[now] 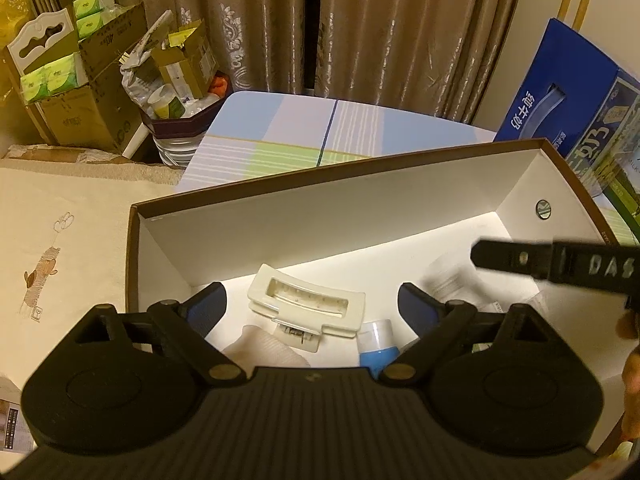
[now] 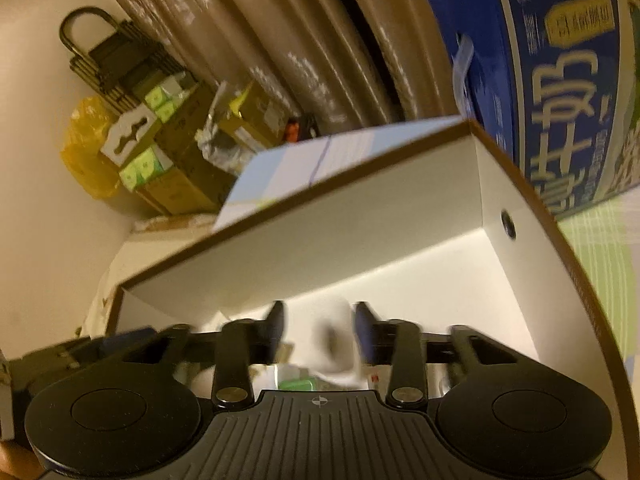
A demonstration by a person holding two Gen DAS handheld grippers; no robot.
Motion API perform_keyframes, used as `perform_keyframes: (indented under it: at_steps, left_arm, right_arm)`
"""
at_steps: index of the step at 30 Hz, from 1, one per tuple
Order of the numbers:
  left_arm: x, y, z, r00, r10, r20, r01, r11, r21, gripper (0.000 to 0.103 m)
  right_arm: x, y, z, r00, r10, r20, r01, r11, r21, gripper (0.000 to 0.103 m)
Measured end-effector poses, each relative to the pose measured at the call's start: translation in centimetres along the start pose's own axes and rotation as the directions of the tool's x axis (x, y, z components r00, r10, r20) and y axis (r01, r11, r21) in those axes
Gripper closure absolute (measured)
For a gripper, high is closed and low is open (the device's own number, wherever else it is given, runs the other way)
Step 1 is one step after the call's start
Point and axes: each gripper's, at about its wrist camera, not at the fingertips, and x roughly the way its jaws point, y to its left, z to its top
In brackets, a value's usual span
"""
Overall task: Organize objects
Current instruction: 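Carry the white clip and pill bottle into the brown box and lower them, then withdraw both tools from the brown box toward the snack packets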
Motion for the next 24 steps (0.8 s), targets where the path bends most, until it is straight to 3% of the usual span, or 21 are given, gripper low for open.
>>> perform_keyframes:
  at_steps: [7, 24]
  left_arm:
    - [-1.3, -0.1, -0.2, 1.0, -0.006, 0.011, 0.006, 1.0, 0.002, 0.009]
    - [-6.4, -1.1, -0.9, 0.997, -0.031, 0.065, 0.031, 1.0, 0.003, 0.006]
  right_arm:
    - [-1.4, 0.6, 0.3, 0.999, -0.01, 0.05, 0.011, 1.0, -0.013, 0.053]
    - [-6.8, 0.6, -1.7, 0.988, -0.127, 0.09, 0.136, 0.986, -0.094, 0.05]
